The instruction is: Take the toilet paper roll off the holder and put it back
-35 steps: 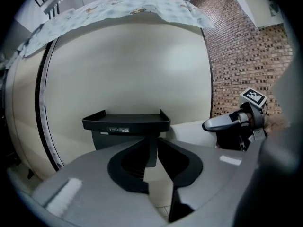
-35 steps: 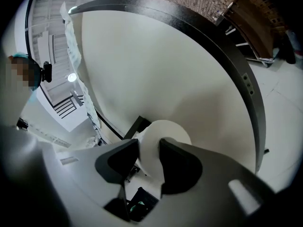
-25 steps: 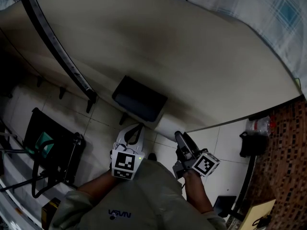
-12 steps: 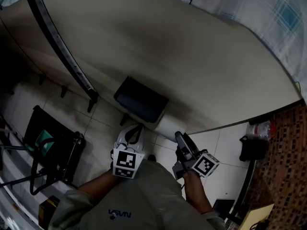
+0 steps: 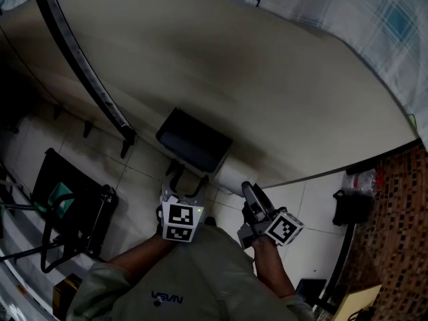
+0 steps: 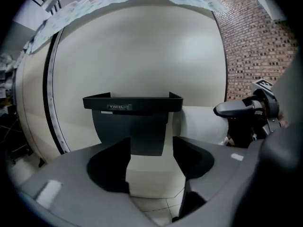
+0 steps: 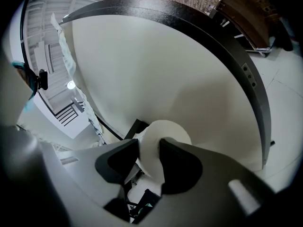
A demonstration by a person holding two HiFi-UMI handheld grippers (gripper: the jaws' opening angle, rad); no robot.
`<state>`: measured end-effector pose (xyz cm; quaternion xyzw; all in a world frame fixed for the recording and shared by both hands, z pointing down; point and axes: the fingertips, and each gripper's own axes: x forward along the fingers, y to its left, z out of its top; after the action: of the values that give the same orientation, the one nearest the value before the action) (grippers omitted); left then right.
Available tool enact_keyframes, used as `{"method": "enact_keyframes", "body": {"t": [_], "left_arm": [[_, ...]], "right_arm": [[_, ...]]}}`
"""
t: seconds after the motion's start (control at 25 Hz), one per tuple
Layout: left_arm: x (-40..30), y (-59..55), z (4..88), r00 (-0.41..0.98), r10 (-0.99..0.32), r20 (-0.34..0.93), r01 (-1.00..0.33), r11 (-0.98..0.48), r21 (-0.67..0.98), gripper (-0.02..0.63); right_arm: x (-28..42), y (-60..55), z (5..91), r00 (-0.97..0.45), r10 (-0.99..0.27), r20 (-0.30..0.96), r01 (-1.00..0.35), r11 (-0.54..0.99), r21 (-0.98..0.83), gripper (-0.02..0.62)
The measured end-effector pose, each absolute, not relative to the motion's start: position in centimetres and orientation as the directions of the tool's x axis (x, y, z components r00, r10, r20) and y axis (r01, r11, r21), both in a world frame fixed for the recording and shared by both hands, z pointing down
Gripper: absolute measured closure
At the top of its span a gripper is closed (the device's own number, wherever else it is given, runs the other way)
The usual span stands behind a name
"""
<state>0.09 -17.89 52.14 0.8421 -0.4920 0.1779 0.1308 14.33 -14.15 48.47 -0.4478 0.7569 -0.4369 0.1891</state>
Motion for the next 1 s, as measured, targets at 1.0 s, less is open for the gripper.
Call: {"method": "enact_keyframes", "body": {"t": [1.0], "left_arm": [[-1.7, -17.7, 52.4, 0.381, -0.814, 0.438, -0.901, -0.433, -0.019, 0.327]], "right_arm": [[11.5, -16.1, 48.9, -0.591, -0.803, 0.083, -0.474, 0.262, -0.841, 0.454]]}}
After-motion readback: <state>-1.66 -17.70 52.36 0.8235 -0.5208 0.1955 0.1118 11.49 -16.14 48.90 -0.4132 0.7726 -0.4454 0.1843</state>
